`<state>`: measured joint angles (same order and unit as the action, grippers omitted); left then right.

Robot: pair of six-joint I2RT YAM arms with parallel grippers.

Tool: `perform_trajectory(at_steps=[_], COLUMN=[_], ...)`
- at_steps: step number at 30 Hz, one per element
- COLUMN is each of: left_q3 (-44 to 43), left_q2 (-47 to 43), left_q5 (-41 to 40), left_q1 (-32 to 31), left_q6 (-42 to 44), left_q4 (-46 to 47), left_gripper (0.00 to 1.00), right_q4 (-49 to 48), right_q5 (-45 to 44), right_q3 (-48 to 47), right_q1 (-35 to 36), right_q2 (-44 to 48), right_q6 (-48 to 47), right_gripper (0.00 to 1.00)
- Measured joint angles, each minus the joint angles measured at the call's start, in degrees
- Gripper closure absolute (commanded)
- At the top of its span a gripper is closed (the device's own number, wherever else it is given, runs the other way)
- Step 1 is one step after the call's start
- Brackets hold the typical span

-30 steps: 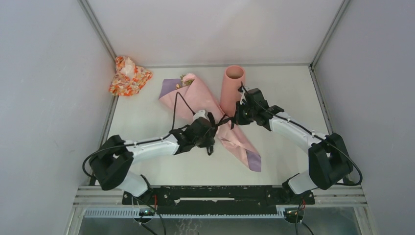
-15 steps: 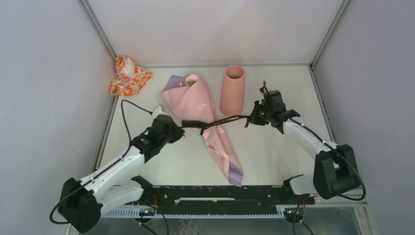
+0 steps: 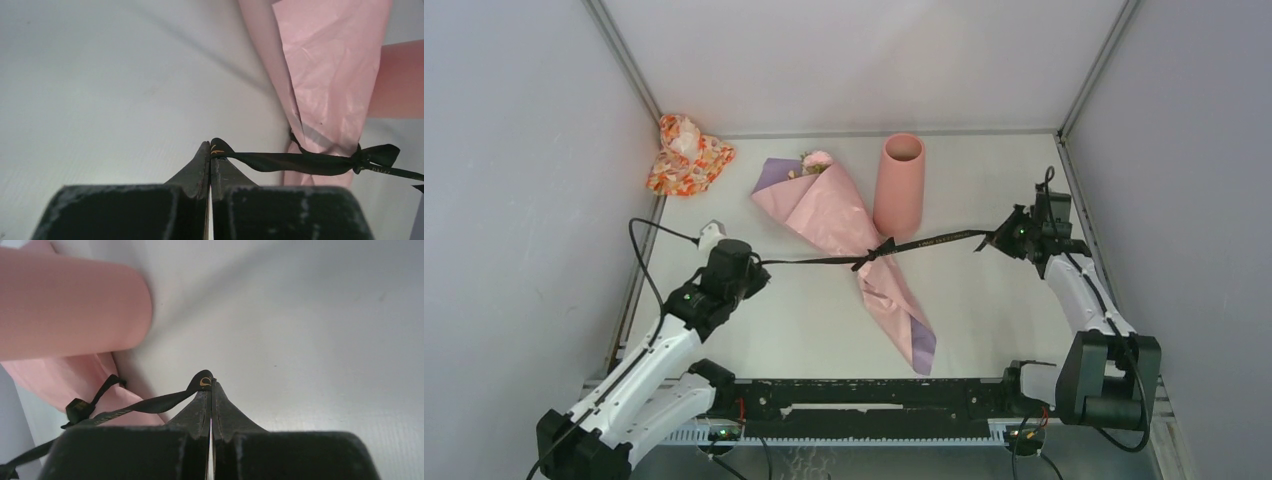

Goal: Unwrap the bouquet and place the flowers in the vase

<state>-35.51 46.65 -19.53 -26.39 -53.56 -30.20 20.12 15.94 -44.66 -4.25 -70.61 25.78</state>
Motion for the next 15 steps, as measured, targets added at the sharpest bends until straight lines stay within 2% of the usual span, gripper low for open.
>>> perform_trajectory(at_steps=[7,15], left_q3=[-4.39,-15.37], left_q2=[-5.49,-21.64], left_q5=[-6.27,-20.83], left_q1=[1.14,1.31], left_q6=[-0.48,-2.1], left_q4=[-9.4,-21.22], left_gripper=[1.0,0.97], right_q4=[0.92,1.18], right_q5=[0.48,1.88], right_q3=[0.13,0.15], right_q1=[-3.74,-4.83], right_q2=[2.64,5.25], right_q6=[1.75,2.93], right_gripper=[1.0,1.0])
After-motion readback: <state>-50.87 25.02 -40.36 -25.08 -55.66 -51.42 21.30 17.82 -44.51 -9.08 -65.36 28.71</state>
